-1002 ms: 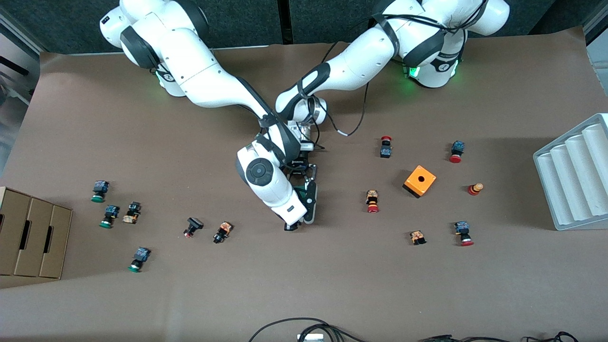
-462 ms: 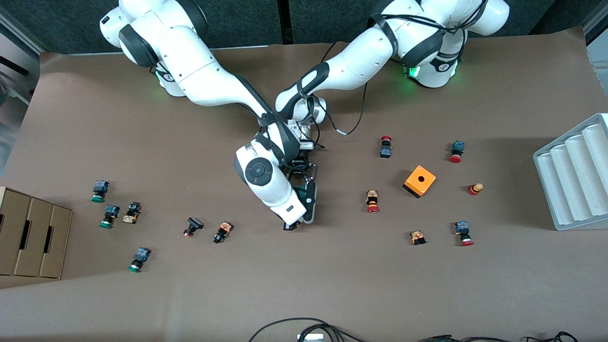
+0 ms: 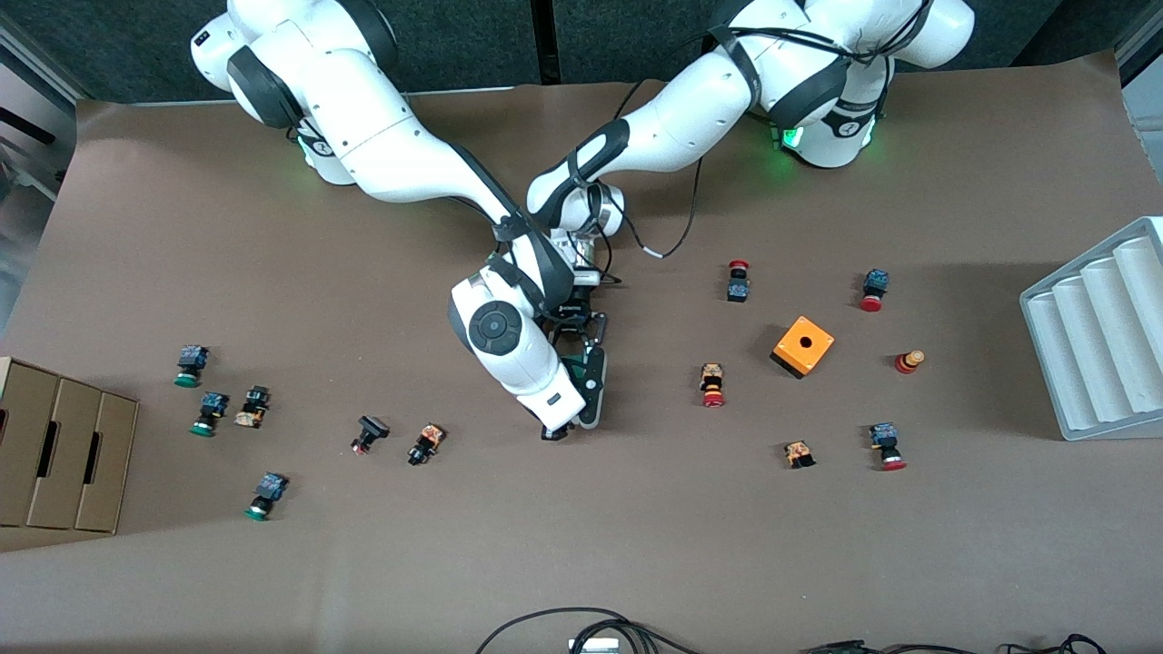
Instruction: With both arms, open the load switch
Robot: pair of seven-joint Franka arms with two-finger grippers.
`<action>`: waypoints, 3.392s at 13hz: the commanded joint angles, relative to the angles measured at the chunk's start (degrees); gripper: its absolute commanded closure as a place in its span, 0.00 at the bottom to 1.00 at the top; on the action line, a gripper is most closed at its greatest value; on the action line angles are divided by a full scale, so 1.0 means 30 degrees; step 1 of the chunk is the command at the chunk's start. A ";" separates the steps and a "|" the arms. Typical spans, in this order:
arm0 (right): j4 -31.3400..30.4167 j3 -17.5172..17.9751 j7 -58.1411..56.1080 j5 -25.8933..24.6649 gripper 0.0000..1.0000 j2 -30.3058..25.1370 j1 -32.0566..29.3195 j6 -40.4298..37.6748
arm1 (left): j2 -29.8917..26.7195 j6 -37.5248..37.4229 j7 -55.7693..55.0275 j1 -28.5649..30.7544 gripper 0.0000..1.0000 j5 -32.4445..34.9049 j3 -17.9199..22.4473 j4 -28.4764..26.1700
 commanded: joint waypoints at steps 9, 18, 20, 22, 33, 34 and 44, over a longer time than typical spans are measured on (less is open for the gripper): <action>-0.0625 -0.0065 0.0575 0.0329 0.73 -0.0441 0.0528 -0.0595 | 0.0519 -0.0046 -0.0279 -0.0263 0.36 0.0084 0.0329 -0.0063; -0.0860 -0.0065 0.0605 0.0329 0.73 -0.0733 0.0498 -0.0829 | 0.0812 -0.0633 -0.0308 -0.0292 0.35 -0.0003 0.0329 0.0199; -0.1093 -0.0065 0.0750 0.0329 0.73 -0.0937 0.0498 -0.0917 | 0.0782 -0.0633 -0.0249 -0.0321 0.35 -0.0267 0.0329 0.0317; -0.1123 -0.0065 0.0781 0.0300 0.73 -0.0997 0.0527 -0.0917 | 0.0811 -0.0692 -0.0132 -0.0437 0.35 -0.0502 0.0329 0.0434; -0.1884 -0.0065 0.0898 0.0300 0.73 -0.1758 0.0557 -0.1210 | 0.0987 -0.0721 -0.0074 -0.0644 0.34 -0.1293 0.0329 0.0991; -0.2001 -0.0065 0.0898 0.0300 0.73 -0.1875 0.0557 -0.1297 | 0.0987 -0.0721 -0.0074 -0.0673 0.34 -0.1467 0.0329 0.0991; -0.2530 -0.0065 0.1015 0.0300 0.73 -0.2228 0.0761 -0.1503 | 0.1222 -0.0866 -0.0161 -0.0819 0.34 -0.2112 0.0329 0.1431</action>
